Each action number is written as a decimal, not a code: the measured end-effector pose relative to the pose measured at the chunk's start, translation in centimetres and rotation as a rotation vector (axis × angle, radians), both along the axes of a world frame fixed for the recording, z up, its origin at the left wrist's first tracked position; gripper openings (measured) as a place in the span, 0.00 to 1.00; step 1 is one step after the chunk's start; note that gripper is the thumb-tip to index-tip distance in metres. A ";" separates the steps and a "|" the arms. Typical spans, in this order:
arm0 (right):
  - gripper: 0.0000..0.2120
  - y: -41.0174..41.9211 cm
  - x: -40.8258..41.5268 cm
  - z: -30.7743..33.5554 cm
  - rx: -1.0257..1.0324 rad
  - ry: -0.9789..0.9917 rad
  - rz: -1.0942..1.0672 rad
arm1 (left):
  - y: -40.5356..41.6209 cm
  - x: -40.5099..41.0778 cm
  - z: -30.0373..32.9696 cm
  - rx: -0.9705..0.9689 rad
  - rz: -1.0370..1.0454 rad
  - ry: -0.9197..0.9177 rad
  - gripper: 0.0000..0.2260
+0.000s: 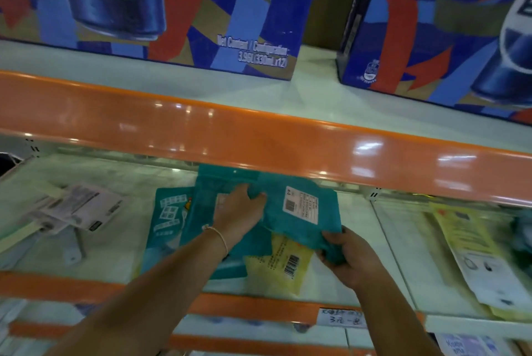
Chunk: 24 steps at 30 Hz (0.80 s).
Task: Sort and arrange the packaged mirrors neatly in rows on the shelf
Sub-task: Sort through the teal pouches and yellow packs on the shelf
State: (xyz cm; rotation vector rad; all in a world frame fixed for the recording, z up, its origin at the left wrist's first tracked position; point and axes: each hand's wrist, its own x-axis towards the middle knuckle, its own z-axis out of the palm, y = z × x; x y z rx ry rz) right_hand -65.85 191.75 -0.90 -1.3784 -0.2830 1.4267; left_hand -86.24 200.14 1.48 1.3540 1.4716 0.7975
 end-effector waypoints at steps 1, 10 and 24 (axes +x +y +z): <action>0.16 -0.6 0.9 0.2 0.027 0.010 0.013 | -0.3 0.9 0.6 -0.119 0.035 -0.156 0.04; 0.14 -5.3 10.8 1.5 0.097 0.043 0.010 | -3.0 11.5 0.3 -0.311 -0.049 -0.378 0.04; 0.12 -11.8 32.0 1.8 0.121 -0.180 -0.313 | -9.0 35.2 1.6 0.190 -0.367 0.278 0.23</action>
